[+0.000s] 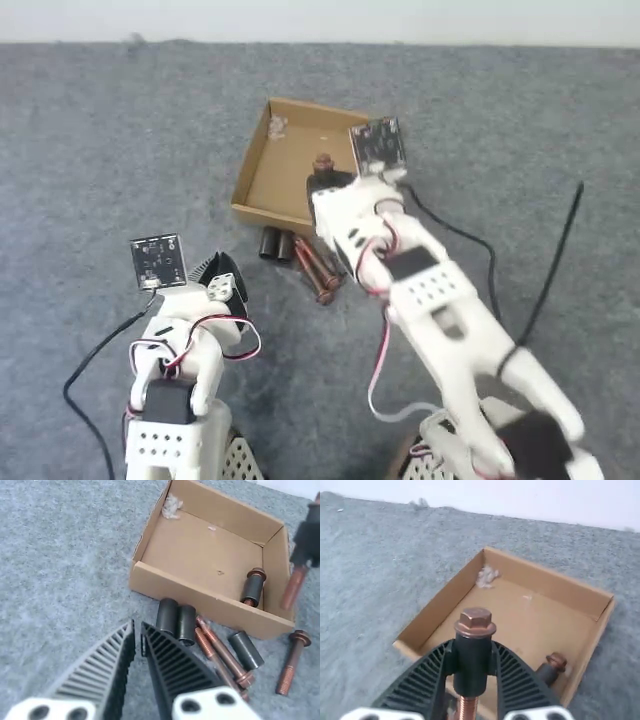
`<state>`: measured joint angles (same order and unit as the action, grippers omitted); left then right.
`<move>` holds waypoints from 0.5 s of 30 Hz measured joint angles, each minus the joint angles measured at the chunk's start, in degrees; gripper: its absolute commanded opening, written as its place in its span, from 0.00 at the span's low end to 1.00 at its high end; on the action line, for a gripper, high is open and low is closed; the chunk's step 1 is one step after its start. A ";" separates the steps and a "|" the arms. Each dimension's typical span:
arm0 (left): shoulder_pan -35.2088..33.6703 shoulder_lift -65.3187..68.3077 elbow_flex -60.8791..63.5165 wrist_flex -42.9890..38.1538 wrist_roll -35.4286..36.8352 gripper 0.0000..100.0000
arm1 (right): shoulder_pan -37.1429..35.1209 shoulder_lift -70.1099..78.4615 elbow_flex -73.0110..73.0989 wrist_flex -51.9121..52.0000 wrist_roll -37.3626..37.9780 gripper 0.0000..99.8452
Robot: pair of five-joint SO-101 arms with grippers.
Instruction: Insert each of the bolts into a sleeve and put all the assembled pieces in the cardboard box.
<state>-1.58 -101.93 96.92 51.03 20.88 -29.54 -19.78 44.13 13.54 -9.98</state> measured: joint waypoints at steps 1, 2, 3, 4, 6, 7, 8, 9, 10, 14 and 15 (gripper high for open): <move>0.00 0.00 0.00 0.00 0.00 0.02 | 0.62 1.93 -1.67 0.00 0.00 0.01; 0.00 0.00 0.00 0.00 0.00 0.02 | 1.32 3.96 -3.34 0.00 0.00 0.01; 0.00 0.00 0.00 0.00 0.00 0.02 | 2.02 6.07 -5.10 0.00 0.00 0.01; 0.00 0.00 0.00 0.00 0.00 0.02 | 2.73 8.18 -6.51 0.00 0.00 0.01; 0.00 0.00 0.00 0.00 -1.14 0.02 | 4.13 12.22 -9.32 0.00 0.00 0.01; 0.00 0.00 0.00 0.00 -2.02 0.02 | 4.66 14.07 -10.46 0.00 0.00 0.01; 0.00 0.00 0.00 0.00 -2.90 0.02 | 5.01 15.74 -11.69 0.70 0.00 0.01; 0.00 0.00 0.00 0.00 -3.69 0.02 | 5.36 17.23 -13.01 2.11 0.00 0.01; 0.00 0.00 0.00 0.00 -4.22 0.02 | 5.54 18.99 -14.68 3.69 0.00 0.01; 0.00 0.00 0.00 0.00 -4.75 0.02 | 5.45 24.79 -22.07 12.40 0.00 0.01; 0.00 0.00 0.00 0.00 -4.75 0.02 | 5.45 26.11 -23.74 14.07 0.00 0.01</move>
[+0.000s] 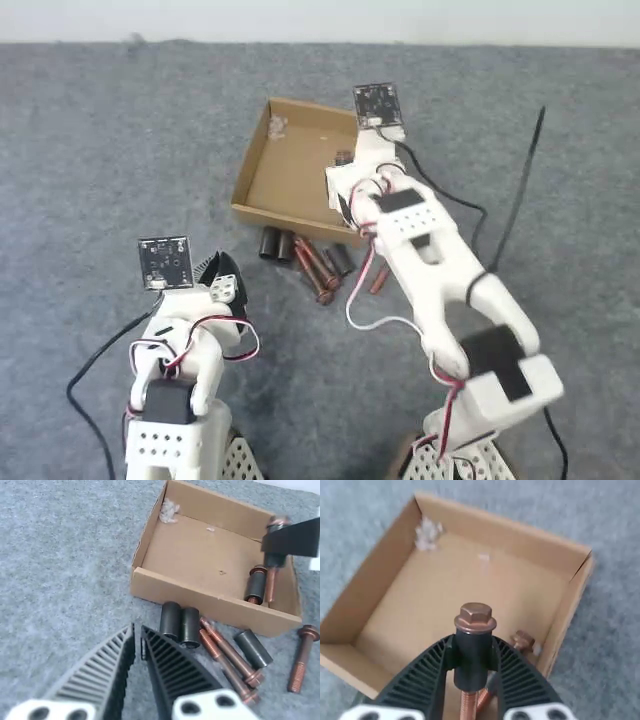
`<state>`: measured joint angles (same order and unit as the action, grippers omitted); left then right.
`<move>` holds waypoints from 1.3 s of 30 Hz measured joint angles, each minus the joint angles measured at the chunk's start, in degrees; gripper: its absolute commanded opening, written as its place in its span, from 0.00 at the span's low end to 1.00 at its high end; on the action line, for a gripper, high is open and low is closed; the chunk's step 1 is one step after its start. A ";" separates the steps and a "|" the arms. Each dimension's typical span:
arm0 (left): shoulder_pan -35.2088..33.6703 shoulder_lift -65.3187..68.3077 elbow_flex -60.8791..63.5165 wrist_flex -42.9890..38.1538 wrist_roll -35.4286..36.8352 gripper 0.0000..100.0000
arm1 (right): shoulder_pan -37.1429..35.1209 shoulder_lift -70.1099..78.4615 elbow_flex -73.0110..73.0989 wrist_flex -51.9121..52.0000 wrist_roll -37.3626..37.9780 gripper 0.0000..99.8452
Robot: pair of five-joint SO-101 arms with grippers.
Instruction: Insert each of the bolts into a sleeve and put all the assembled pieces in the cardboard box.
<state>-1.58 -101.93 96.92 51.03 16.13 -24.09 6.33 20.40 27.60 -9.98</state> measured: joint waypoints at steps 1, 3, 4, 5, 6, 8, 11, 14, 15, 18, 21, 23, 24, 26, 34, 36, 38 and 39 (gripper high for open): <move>0.00 0.00 0.00 0.00 0.00 0.02 | 0.00 1.23 -1.58 1.41 0.00 0.01; 0.00 0.00 0.00 0.00 0.00 0.02 | 0.00 3.60 -4.04 3.25 0.00 0.01; 0.00 0.00 0.00 0.00 0.00 0.02 | 0.00 4.84 -4.92 3.52 -0.18 0.01; 0.00 0.00 0.00 0.00 0.00 0.02 | 0.00 5.80 -5.71 3.60 -0.88 0.01; 0.00 0.00 0.00 0.00 0.00 0.02 | 0.00 6.95 -6.24 3.60 -1.67 0.01; 0.00 0.00 0.00 0.00 0.00 0.02 | 0.00 8.70 -7.21 3.60 -2.73 0.01; 0.00 0.00 0.00 0.00 0.00 0.02 | 0.00 10.81 -8.44 3.60 -3.43 0.01; 0.00 0.00 0.00 0.00 0.00 0.02 | 0.00 12.92 -9.41 3.08 -3.43 0.01; 0.00 0.00 0.00 0.00 0.00 0.02 | 0.00 13.45 -9.58 2.55 -3.52 0.01; 0.00 0.00 0.00 0.00 0.00 0.02 | -0.09 15.56 -9.67 0.97 -3.60 0.01; 0.00 0.00 0.00 0.00 0.00 0.02 | -0.18 16.44 -9.67 0.18 -3.60 0.01; 0.00 0.00 0.00 0.00 0.00 0.02 | -0.18 16.44 -9.67 0.09 -3.60 0.01; 0.00 0.00 0.00 0.00 0.00 0.02 | -0.18 16.44 -9.85 0.09 -3.60 0.01; 0.00 0.00 0.00 0.00 0.00 0.02 | -0.18 16.44 -9.85 0.09 -3.60 0.01; 0.00 0.00 0.00 0.00 0.00 0.02 | -0.97 16.00 -10.46 2.29 -3.60 0.17; 0.00 0.00 0.00 0.00 0.00 0.02 | -2.20 15.74 -10.64 3.78 -3.60 0.22; 0.00 0.00 0.00 0.00 0.00 0.02 | -3.43 14.68 -10.73 4.66 -3.60 0.22; 0.00 0.00 0.00 0.00 0.00 0.02 | -3.60 14.15 -10.81 5.10 -3.60 0.22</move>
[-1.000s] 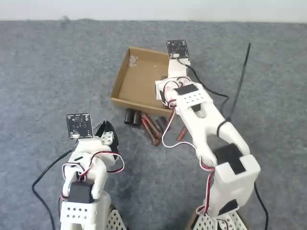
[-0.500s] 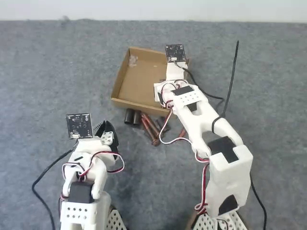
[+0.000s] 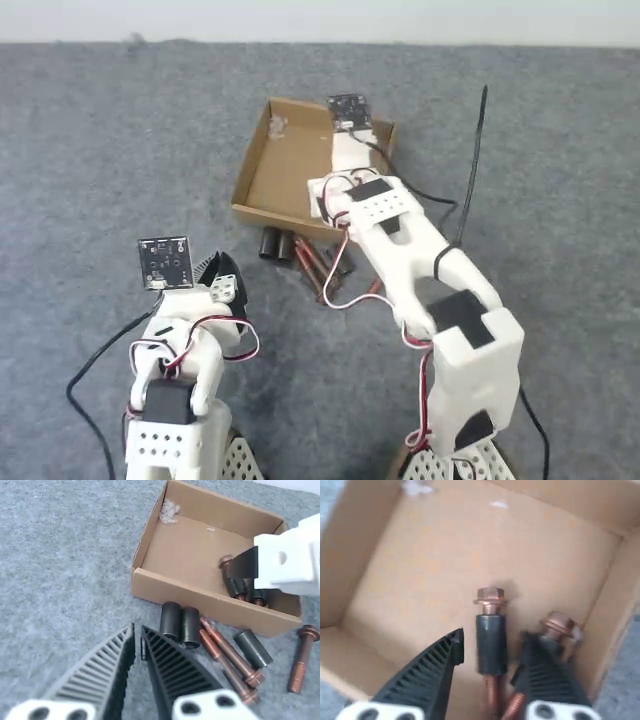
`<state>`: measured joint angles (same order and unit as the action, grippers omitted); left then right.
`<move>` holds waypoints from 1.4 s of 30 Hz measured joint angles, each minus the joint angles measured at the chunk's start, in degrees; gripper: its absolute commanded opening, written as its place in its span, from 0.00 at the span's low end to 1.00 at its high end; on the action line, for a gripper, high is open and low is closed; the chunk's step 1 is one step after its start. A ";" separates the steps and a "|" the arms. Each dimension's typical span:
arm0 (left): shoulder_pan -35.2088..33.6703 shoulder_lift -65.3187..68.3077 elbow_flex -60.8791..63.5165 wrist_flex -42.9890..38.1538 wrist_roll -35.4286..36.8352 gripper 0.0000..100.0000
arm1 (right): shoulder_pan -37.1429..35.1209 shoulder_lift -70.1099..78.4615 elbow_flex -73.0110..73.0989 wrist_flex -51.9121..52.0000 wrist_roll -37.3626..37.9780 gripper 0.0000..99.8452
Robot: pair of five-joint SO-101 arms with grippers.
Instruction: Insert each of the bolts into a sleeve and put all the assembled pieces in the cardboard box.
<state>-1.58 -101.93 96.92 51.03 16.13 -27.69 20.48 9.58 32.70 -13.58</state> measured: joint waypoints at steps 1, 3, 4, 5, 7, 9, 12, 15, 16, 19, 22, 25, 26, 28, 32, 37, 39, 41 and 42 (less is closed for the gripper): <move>0.00 0.00 0.00 0.00 -0.18 0.02 | -0.18 -0.44 0.00 0.44 0.00 0.22; 0.00 0.00 0.00 0.00 -0.35 0.02 | 0.00 -1.58 0.00 1.58 0.00 0.22; 0.00 0.00 0.00 0.00 -0.35 0.02 | 0.09 -2.55 0.00 2.20 0.00 0.22; 0.00 0.00 0.00 0.00 -0.35 0.02 | 0.09 -3.78 0.00 3.25 0.00 0.22; 0.00 0.00 0.00 0.00 -0.35 0.02 | -0.09 -6.95 0.00 6.68 0.00 0.19; 0.00 0.00 0.00 0.00 -0.35 0.02 | -0.26 -10.81 0.00 10.90 0.00 0.13; 0.00 0.00 0.00 0.00 -0.35 0.02 | -0.26 -16.97 0.00 17.85 0.00 0.00; 0.00 0.00 0.00 0.00 -0.35 0.02 | -0.26 -21.89 0.09 22.95 0.00 0.04; 0.00 0.00 0.00 0.00 -0.35 0.02 | -0.26 -23.30 0.88 24.26 0.00 0.04; 0.00 0.00 0.00 0.00 -0.35 0.02 | -0.62 -26.64 5.45 26.37 0.00 0.03; 0.00 0.00 0.00 0.00 -0.35 0.02 | -2.73 -29.80 11.52 26.81 0.18 0.03; 0.00 0.00 0.00 0.00 -0.35 0.02 | -4.04 -32.79 17.05 26.81 5.63 0.03; 0.00 0.00 0.00 0.00 -0.35 0.02 | -4.57 -33.49 18.81 26.55 8.44 0.03; 0.00 0.00 0.00 0.00 -0.35 0.02 | -5.63 -34.11 22.42 24.18 13.10 0.03; 0.00 0.00 0.00 0.00 -0.35 0.02 | -5.80 -34.20 27.69 17.93 14.33 0.03; 0.00 0.00 0.00 0.00 -0.35 0.02 | -5.80 -34.11 29.01 13.45 14.33 0.03; 0.00 0.00 0.00 0.00 -0.35 0.02 | -5.80 -32.79 29.01 11.87 14.33 0.03; 0.00 0.00 0.00 0.00 -0.35 0.02 | -5.80 -30.24 29.01 10.46 14.33 0.06; 0.00 0.00 0.00 0.00 -0.35 0.02 | -5.80 -28.75 29.01 10.20 14.33 0.07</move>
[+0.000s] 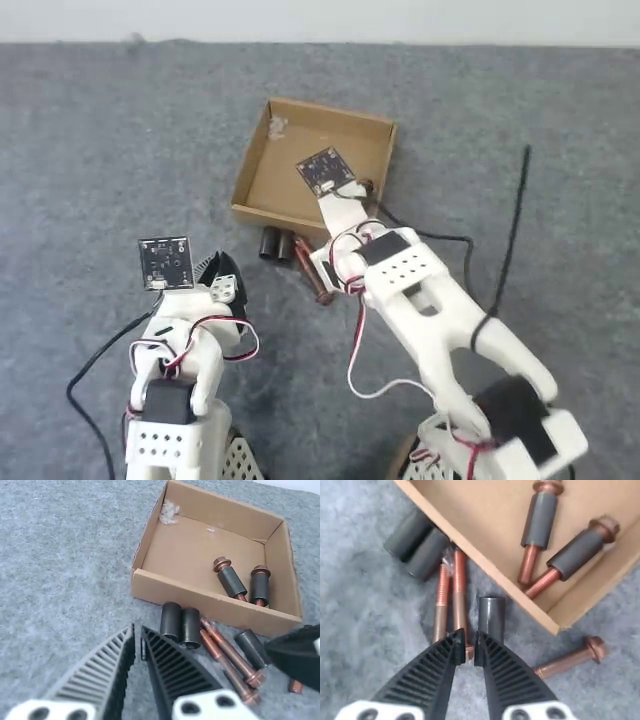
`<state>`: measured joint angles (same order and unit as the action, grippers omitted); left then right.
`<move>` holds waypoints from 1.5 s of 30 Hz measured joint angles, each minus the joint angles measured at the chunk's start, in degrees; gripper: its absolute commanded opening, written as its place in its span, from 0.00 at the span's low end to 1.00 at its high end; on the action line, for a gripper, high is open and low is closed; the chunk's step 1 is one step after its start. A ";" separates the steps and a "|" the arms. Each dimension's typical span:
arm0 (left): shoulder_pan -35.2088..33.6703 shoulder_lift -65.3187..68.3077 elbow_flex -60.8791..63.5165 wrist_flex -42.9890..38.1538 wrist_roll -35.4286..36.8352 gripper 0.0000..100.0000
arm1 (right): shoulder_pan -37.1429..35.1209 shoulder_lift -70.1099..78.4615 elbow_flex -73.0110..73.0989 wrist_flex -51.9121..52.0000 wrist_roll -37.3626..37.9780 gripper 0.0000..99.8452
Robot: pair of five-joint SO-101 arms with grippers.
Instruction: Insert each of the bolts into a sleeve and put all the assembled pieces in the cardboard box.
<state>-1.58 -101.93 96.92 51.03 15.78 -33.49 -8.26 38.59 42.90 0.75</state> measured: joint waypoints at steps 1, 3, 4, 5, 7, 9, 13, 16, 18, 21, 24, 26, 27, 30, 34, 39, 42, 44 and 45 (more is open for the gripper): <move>0.00 0.00 0.00 0.00 0.00 0.02 | -0.09 1.32 -0.09 -0.09 0.00 0.09; 0.00 0.00 0.00 0.00 0.00 0.02 | -0.09 3.34 -0.26 -0.18 0.00 0.10; 0.00 0.00 0.00 0.00 0.00 0.02 | -0.09 4.04 -0.35 -0.18 0.00 0.10; 0.00 0.00 0.00 0.00 0.00 0.02 | -0.09 4.48 -0.97 -0.18 0.00 0.10; 0.00 0.00 0.00 0.00 0.00 0.02 | -0.09 5.10 -2.02 -0.18 0.00 0.11; 0.00 0.00 0.00 0.00 0.00 0.02 | -0.09 5.36 -2.81 -0.18 0.00 0.11; 0.00 0.00 0.00 0.00 0.00 0.02 | 0.88 5.36 -3.16 -0.26 2.46 0.11; 0.00 0.00 0.00 0.00 0.00 0.02 | 1.49 5.36 -3.16 -0.26 3.69 0.11; 0.00 0.00 0.00 0.00 0.00 0.02 | 1.58 5.36 -3.16 -0.26 3.87 0.11; 0.00 0.00 0.00 0.00 0.00 0.02 | 1.49 5.63 -3.16 -0.53 3.87 0.11; 0.00 0.00 0.00 0.00 0.00 0.02 | 1.49 8.44 -3.16 -2.46 3.87 0.11; 0.00 0.00 0.00 0.00 0.00 0.02 | 1.49 11.16 -3.16 -4.13 3.87 0.11; 0.00 0.00 0.00 0.00 0.00 0.02 | 1.49 12.40 -3.25 -4.92 3.87 0.11; 0.00 0.00 0.00 0.00 0.00 0.02 | 1.49 13.80 -5.10 -5.10 3.87 0.11; 0.00 0.00 0.00 0.00 0.00 0.02 | 1.49 15.65 -7.38 -4.48 3.87 0.10; 0.00 0.00 0.00 0.00 0.00 0.02 | 1.49 19.08 -12.31 0.35 3.87 0.03; 0.00 0.00 0.00 0.00 0.00 0.02 | 1.67 21.45 -16.35 4.31 3.87 0.01; 0.00 0.00 0.00 0.00 0.00 0.02 | 1.67 22.51 -18.02 6.07 3.87 0.01; 0.00 0.00 0.00 0.00 0.00 0.02 | 1.67 22.59 -18.37 6.51 3.87 0.01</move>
<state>-1.58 -101.93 96.92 51.03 15.78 -31.82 14.33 20.22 49.41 4.62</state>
